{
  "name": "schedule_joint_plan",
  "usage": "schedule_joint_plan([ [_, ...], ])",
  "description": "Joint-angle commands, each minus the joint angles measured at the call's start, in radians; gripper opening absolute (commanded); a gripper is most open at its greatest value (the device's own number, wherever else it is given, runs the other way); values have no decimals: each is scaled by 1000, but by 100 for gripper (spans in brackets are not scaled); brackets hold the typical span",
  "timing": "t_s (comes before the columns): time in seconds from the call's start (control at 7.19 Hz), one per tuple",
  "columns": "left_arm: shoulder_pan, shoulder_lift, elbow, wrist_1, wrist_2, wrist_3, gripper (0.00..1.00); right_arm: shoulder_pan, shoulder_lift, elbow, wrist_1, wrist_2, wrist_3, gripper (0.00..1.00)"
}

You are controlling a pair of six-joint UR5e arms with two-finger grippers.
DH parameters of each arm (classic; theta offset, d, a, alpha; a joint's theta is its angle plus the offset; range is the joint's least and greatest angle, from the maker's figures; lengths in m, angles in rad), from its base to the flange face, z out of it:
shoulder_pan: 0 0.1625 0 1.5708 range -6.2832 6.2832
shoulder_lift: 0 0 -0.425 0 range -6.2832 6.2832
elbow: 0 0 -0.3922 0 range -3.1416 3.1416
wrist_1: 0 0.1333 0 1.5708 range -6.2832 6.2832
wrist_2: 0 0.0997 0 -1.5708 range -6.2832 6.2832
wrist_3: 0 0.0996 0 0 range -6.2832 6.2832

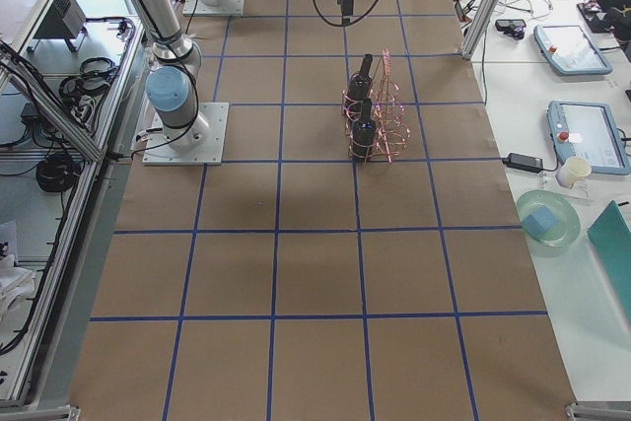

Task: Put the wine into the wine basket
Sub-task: 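Hold the dark wine bottle by its neck with the left gripper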

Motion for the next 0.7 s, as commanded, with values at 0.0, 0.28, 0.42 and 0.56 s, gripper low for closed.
schedule_joint_plan([
  [0.0,3,-45,5,49,-44,1,98,0,2,0,-23,4,-1,100],
  [0.28,3,-62,5,73,-45,-1,91,0,12,2,-23,7,-1,100],
  [0.42,3,-65,9,73,-45,-4,91,0,10,2,-24,7,-1,100],
  [0.56,3,-72,20,73,-45,-2,86,0,10,2,-23,7,5,100],
])
